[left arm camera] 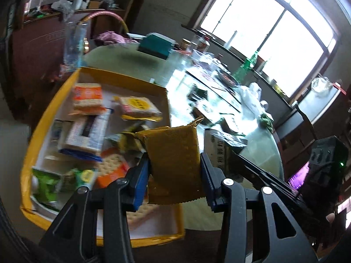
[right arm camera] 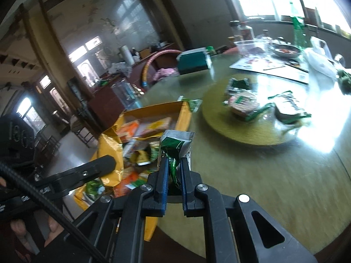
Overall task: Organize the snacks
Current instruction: 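Carry the gold packet and green bag over the yellow tray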
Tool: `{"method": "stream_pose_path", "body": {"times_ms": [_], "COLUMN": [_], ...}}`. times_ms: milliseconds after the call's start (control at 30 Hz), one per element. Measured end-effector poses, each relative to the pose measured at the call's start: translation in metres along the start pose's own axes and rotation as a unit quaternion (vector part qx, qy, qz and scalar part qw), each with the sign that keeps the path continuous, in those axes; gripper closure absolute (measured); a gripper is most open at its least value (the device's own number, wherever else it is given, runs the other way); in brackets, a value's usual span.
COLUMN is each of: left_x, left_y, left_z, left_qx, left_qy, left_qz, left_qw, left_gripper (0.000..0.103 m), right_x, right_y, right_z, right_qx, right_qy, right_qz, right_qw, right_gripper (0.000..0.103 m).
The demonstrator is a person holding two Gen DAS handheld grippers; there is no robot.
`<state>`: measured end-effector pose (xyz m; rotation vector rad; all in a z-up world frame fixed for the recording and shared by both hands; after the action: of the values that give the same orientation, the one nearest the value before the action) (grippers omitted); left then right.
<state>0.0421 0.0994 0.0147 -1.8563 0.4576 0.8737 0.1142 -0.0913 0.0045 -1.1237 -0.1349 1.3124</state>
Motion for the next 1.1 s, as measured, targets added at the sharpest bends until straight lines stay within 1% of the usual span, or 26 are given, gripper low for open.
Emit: {"method": "stream_pose_path", "body": {"times_ms": [167, 333, 467, 567, 633, 733, 867, 967, 1033, 1100], "left_x": [-0.003, -0.007, -0.008, -0.010, -0.010, -0.011, -0.002, 0.011, 0.012, 0.011], "left_y": [-0.002, -0.007, -0.008, -0.004, 0.004, 0.019, 0.037, 0.042, 0.044, 0.043], "left_z": [0.035, 0.066, 0.078, 0.080, 0.079, 0.076, 0.066, 0.065, 0.066, 0.065], "left_qx": [-0.033, -0.063, -0.071, -0.058, -0.045, -0.025, 0.011, 0.013, 0.010, 0.011], "left_qy": [-0.032, -0.055, -0.059, -0.062, -0.064, -0.059, -0.076, -0.087, -0.087, -0.097], "left_qz": [-0.008, -0.017, -0.014, -0.008, 0.006, 0.029, 0.051, 0.073, 0.074, 0.069], "left_qw": [0.9989, 0.9963, 0.9956, 0.9964, 0.9969, 0.9975, 0.9957, 0.9935, 0.9934, 0.9928], "left_gripper": [0.057, 0.057, 0.057, 0.057, 0.057, 0.057, 0.057, 0.057, 0.057, 0.057], "right_x": [0.012, 0.031, 0.045, 0.054, 0.059, 0.066, 0.072, 0.077, 0.077, 0.077], "right_y": [0.002, 0.004, 0.004, 0.007, 0.011, 0.024, 0.038, 0.045, 0.047, 0.049], "right_z": [0.012, 0.026, 0.039, 0.045, 0.050, 0.055, 0.055, 0.053, 0.055, 0.054], "right_qx": [-0.008, -0.021, -0.037, -0.045, -0.051, -0.054, -0.053, -0.046, -0.049, -0.047], "right_qy": [-0.026, -0.048, -0.056, -0.064, -0.070, -0.079, -0.077, -0.075, -0.070, -0.068], "right_qz": [0.012, 0.030, 0.047, 0.061, 0.074, 0.099, 0.119, 0.130, 0.131, 0.134], "right_qw": [1.000, 0.998, 0.997, 0.995, 0.994, 0.990, 0.988, 0.988, 0.988, 0.988], "right_gripper": [0.095, 0.095, 0.095, 0.095, 0.095, 0.095, 0.095, 0.095, 0.094, 0.093]}}
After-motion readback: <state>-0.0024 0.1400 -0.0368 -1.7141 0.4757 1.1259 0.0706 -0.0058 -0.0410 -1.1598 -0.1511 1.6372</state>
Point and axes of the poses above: each gripper's, at about its wrist camera, not at the fingertips, and x roughly the way its jaws point, z to its left, y to its underside, the point moved 1 cm from there along x, roughly the way its jaws point, and after that the axes turned 14 degrees about -y, right-handed, at the moved point
